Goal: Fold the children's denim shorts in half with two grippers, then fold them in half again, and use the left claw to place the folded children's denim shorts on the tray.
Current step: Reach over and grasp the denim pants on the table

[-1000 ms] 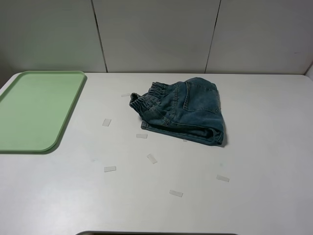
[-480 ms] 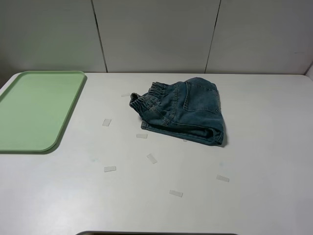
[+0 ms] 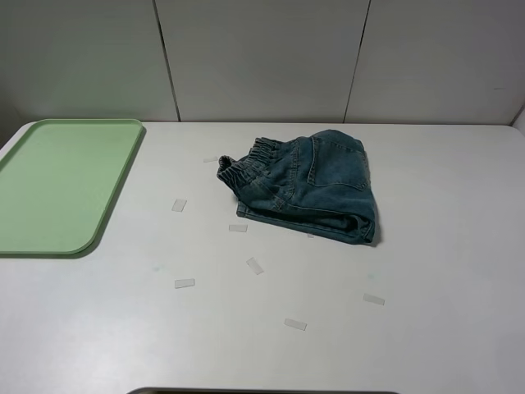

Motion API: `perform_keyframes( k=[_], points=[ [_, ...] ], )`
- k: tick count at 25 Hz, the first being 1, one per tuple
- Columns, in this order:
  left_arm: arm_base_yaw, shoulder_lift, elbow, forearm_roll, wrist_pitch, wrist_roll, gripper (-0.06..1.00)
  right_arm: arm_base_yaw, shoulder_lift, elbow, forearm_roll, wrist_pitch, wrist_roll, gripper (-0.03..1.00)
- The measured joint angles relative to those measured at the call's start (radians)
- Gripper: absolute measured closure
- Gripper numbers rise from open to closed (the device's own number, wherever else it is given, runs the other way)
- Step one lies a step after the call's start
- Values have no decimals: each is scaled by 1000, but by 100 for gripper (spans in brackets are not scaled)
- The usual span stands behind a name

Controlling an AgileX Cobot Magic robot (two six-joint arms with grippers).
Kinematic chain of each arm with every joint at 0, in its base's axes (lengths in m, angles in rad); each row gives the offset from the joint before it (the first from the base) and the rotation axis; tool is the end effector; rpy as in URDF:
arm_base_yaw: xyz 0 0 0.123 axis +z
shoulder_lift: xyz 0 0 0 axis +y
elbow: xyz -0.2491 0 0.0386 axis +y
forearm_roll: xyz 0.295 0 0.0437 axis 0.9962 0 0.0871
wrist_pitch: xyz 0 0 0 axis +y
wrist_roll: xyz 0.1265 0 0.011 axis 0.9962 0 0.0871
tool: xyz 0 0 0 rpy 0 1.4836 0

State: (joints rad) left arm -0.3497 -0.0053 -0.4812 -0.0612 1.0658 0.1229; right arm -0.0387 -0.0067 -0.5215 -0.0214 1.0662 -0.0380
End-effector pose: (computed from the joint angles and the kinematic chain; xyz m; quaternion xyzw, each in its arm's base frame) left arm 0.0943 -0.0416 0.2770 0.2018 0.8336 -0.0885 0.5066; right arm 0.0975 -0.0062 0.2910 0.0009 0.8472 -0.0310 0.5304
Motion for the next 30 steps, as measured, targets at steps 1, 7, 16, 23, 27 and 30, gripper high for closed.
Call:
perform_keyframes(
  k=[1, 7, 16, 23, 27, 30],
  points=[
    [0, 0, 0, 0, 0, 0, -3, 0, 0, 1, -5, -2, 3, 27],
    [0, 0, 0, 0, 0, 0, -3, 0, 0, 7, -57, -7, 57, 27],
    [0, 0, 0, 0, 0, 0, -3, 0, 0, 28, -104, -49, 70, 27],
    [0, 0, 0, -1, 0, 0, -3, 0, 0, 28, -102, -49, 70, 27],
    [0, 0, 0, -1, 0, 0, -3, 0, 0, 28, -102, -49, 70, 27],
    [0, 0, 0, -1, 0, 0, -3, 0, 0, 28, -102, -49, 70, 27]
  ],
)
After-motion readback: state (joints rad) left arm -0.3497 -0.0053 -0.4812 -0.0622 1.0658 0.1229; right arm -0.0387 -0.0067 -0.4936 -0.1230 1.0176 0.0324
